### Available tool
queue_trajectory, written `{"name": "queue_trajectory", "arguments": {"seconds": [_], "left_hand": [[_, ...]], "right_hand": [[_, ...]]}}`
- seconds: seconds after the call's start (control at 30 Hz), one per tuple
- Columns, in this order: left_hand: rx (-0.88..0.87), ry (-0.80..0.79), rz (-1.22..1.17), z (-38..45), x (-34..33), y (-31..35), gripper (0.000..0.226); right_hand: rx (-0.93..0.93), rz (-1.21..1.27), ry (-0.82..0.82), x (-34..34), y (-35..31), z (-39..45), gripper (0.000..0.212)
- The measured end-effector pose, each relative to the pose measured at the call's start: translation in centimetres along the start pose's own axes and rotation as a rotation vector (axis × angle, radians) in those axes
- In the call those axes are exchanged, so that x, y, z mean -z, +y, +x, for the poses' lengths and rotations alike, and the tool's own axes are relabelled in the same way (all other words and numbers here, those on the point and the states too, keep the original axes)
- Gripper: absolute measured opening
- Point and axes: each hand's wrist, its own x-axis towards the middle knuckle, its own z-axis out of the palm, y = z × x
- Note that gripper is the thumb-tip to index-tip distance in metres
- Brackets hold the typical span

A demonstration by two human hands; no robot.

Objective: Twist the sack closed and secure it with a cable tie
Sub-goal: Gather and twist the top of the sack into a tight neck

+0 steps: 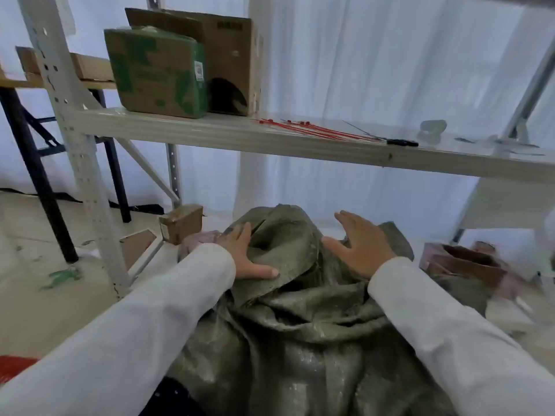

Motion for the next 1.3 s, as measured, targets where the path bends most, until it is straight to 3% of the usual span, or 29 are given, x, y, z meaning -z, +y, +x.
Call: {"name": "queue_trajectory", "arguments": {"seconds": [0.07, 0.1, 0.2, 0.27, 0.37, 0.47, 0.53, 0.6, 0.63, 0.7, 0.73, 0.8, 0.9, 0.97, 1.03, 1.1, 1.13, 1.23, 1.3], "left_hand": [[0.056, -0.195, -0.056, -1.3, -2.0, -0.2, 0.107], [0.063, -0.193, -0.038, -1.8, -3.3, -0.3, 0.090], [0.070, 0.107, -0.175, -1.0, -4.0, -0.5, 0.045], [0.159, 0.318, -0.449, -0.3, -2.4, 0.0, 0.036], [0.245, 0.432, -0.955, -1.0, 0.1, 1.8, 0.032], [0.038, 0.239, -1.477, -2.0, 1.4, 3.7, 0.021], [-0.181, -0.033, -1.607, -2.0, 1.6, 5.3, 0.022], [-0.343, -0.132, -1.458, -1.7, 0.6, 5.6, 0.033], [-0.383, -0.114, -1.377, -1.4, 0.1, 5.1, 0.043], [-0.355, 0.079, -1.242, -1.1, -0.2, 4.0, 0.070], [-0.316, 0.224, -1.169, -1.1, 0.0, 3.3, 0.080], [-0.145, 0.330, -0.996, -1.1, -0.3, 1.3, 0.100], [-0.029, 0.147, -0.686, -0.3, -2.6, 0.6, 0.129], [-0.087, 0.027, -0.517, 0.2, -4.4, 2.1, 0.123], [-0.146, 0.035, -0.551, 1.1, -5.3, 3.3, 0.089], [-0.112, 0.145, -0.732, 1.4, -5.2, 4.4, 0.047], [-0.047, 0.211, -0.847, 1.3, -4.6, 5.0, 0.034], [0.170, 0.473, -1.197, 0.5, -2.8, 6.2, 0.033], [0.242, 0.597, -1.405, 0.1, -2.0, 6.8, 0.030]], "right_hand": [[-0.023, 0.096, -0.148, -1.1, 0.3, -1.9, 0.077], [-0.053, 0.150, -0.248, -2.1, 0.7, -2.9, 0.084], [-0.121, 0.195, -0.446, -4.8, 1.0, -4.2, 0.118], [-0.074, 0.095, -0.425, -6.3, 1.4, -3.2, 0.125], [0.021, 0.084, -0.347, -7.5, 1.1, -1.2, 0.132], [0.024, 0.439, -0.303, -7.6, 0.1, 0.3, 0.138], [0.025, 0.612, -0.333, -7.7, -0.5, 0.6, 0.133], [0.068, 0.637, -0.360, -7.3, -1.5, -0.6, 0.110], [0.036, 0.683, -0.267, -7.4, -1.9, -0.4, 0.090], [-0.012, 0.877, -0.049, -5.8, -3.6, 1.1, 0.027], [-0.018, 0.947, 0.071, -4.6, -3.8, 1.4, 0.017], [-0.198, 1.216, 0.253, -3.2, -3.0, 1.9, 0.013], [-0.335, 1.334, 0.340, -3.0, -2.4, 2.3, 0.027], [-0.263, 1.368, 0.286, -2.7, -3.1, 1.7, 0.014], [-0.193, 1.262, 0.206, -2.4, -3.5, 0.9, 0.013], [-0.163, 1.063, 0.150, -2.5, -3.6, 0.2, 0.004], [-0.157, 0.939, 0.110, -2.6, -3.2, -0.1, 0.017], [-0.182, 0.421, 0.037, -3.5, -0.9, -0.8, 0.083], [-0.234, 0.189, -0.020, -3.9, 0.9, -0.9, 0.101]]}}
